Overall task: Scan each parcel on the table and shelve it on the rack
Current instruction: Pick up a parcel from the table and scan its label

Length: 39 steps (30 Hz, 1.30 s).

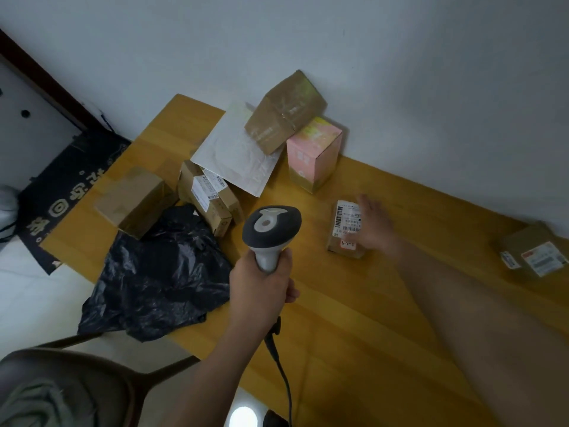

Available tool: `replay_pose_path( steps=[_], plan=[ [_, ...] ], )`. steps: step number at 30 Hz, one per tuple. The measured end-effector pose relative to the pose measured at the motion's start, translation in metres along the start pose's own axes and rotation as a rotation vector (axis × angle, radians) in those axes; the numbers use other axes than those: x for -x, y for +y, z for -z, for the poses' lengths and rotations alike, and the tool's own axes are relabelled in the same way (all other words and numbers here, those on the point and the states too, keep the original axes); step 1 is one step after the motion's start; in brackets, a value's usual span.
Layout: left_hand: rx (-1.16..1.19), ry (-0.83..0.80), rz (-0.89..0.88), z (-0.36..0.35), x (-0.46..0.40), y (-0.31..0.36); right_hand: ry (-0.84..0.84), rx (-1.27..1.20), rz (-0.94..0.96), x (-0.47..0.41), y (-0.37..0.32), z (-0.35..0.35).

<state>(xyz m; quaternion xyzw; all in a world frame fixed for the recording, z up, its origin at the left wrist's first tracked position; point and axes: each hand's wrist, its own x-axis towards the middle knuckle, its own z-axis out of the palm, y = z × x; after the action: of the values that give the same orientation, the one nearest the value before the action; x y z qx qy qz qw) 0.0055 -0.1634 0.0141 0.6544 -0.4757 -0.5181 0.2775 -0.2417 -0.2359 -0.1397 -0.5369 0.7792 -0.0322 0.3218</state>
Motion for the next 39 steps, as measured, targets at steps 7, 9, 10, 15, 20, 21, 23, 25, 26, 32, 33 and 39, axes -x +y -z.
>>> replay_pose_path(
  steps=[7, 9, 10, 15, 20, 21, 23, 25, 26, 32, 33, 39],
  plan=[
    [0.038, 0.033, 0.044, -0.002, -0.001, -0.003, -0.139, 0.024, -0.126, -0.004, 0.005, -0.001],
    [0.035, 0.039, 0.038, -0.005, -0.002, -0.001, -0.194, -0.022, -0.156, 0.0, 0.008, 0.001],
    [0.033, 0.04, 0.033, -0.006, -0.002, 0.0, -0.189, -0.029, -0.164, 0.002, 0.008, 0.003],
    [0.021, 0.029, 0.012, -0.01, 0.006, 0.005, -0.096, -0.128, -0.251, 0.017, 0.007, 0.01],
    [0.027, -0.013, -0.023, -0.014, 0.025, 0.012, -0.12, -0.413, -0.274, 0.04, 0.017, 0.009],
    [0.025, -0.018, -0.033, -0.014, 0.03, 0.013, -0.115, -0.443, -0.276, 0.046, 0.015, 0.011],
    [0.026, -0.024, -0.057, -0.014, 0.042, 0.012, -0.099, -0.538, -0.289, 0.059, 0.013, 0.013],
    [0.04, -0.025, -0.077, -0.013, 0.057, 0.011, -0.076, -0.676, -0.31, 0.074, 0.011, 0.015],
    [0.045, -0.021, -0.088, -0.012, 0.065, 0.011, -0.051, -0.738, -0.316, 0.083, 0.01, 0.015],
    [0.074, -0.037, -0.177, -0.005, 0.134, 0.0, 0.003, -1.181, -0.322, 0.149, -0.003, 0.011],
    [0.076, -0.037, -0.185, -0.004, 0.141, -0.002, 0.003, -1.225, -0.314, 0.156, -0.006, 0.011],
    [0.117, -0.002, -0.19, 0.018, 0.23, -0.031, -0.005, -1.276, -0.176, 0.242, -0.014, -0.003]
  ],
)
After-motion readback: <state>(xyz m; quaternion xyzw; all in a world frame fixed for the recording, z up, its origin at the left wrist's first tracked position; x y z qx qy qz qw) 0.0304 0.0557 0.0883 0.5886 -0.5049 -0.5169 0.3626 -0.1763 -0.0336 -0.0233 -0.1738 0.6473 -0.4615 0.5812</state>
